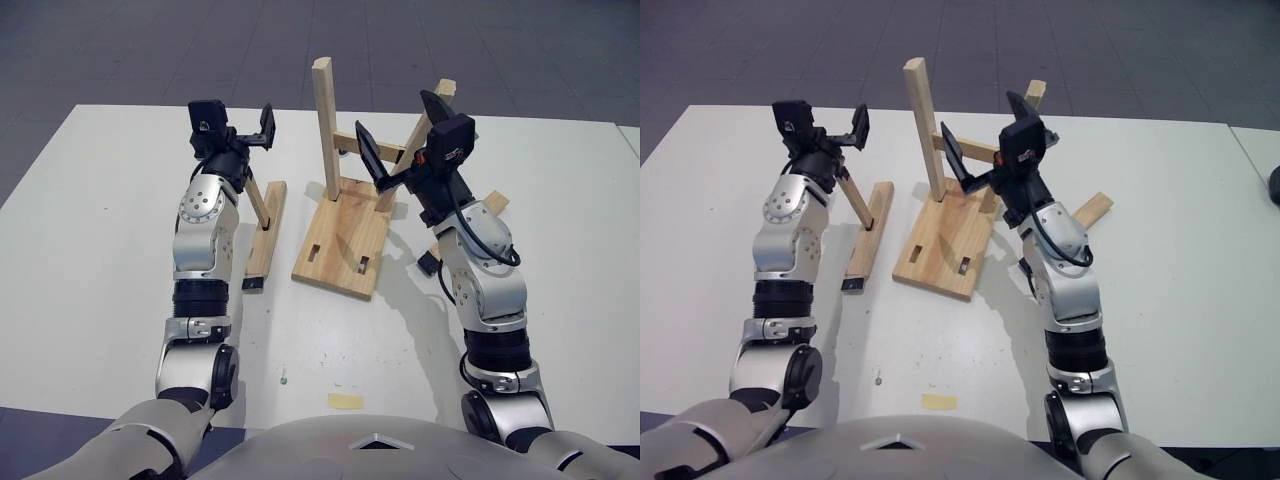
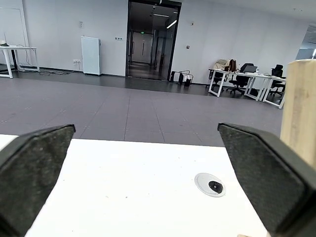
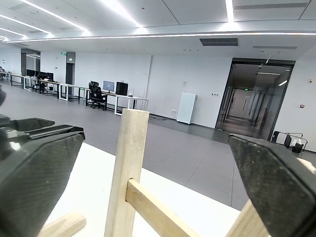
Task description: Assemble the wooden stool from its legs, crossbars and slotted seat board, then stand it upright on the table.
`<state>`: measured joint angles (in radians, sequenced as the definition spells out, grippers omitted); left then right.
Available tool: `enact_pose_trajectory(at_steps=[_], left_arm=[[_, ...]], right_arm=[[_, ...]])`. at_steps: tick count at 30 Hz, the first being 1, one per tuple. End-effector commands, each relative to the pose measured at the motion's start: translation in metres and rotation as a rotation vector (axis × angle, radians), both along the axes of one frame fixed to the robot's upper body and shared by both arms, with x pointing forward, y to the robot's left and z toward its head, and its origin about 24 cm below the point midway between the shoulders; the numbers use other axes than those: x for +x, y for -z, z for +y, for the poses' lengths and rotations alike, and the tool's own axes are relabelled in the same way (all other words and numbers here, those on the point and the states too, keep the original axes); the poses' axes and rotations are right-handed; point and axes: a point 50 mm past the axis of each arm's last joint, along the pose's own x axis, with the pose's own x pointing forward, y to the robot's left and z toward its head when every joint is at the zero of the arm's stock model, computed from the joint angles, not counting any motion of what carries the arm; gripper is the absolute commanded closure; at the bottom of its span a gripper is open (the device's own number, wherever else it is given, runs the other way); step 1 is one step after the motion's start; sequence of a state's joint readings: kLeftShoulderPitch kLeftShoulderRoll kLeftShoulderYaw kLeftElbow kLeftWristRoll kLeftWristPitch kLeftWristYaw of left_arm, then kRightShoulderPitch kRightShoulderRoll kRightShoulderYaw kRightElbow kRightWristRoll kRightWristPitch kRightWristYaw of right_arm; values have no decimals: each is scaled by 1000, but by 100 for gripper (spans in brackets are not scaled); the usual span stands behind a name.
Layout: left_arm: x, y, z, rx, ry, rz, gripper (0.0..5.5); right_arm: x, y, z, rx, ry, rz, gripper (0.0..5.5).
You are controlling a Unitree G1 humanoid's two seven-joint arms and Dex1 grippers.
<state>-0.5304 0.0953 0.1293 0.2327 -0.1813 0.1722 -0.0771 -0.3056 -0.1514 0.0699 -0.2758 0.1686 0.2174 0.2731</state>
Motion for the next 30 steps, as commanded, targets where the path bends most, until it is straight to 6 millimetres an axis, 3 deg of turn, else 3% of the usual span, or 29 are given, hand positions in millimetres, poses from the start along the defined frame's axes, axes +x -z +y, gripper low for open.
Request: enact_pose_trajectory(at_steps=[1,9,17,18,21,24,30], left_arm=[[-14,46,9,5,-37,203,11],[-27,-32,12,-24,-38,-25,11],[-46,-84,19,-35,-39,-114,11],[-53,-83,20,-17,-12,-76,11],[-77,-49,19,64,62,185,11],[-96,-18,10,38,133,384,11],[-103,44,8,49,130,702,11]], right_arm=[[-1,-2,0,7,-4,0,10],[0,-3,1,15,-1,0,10],[-3,-1,0,19,17,1,10],[-3,-1,0,18,18,1,10],[-4,0,-4,16,30,6,10],[-5,3,-4,15,33,14,10],[-7,3,-3,15,36,13,10]])
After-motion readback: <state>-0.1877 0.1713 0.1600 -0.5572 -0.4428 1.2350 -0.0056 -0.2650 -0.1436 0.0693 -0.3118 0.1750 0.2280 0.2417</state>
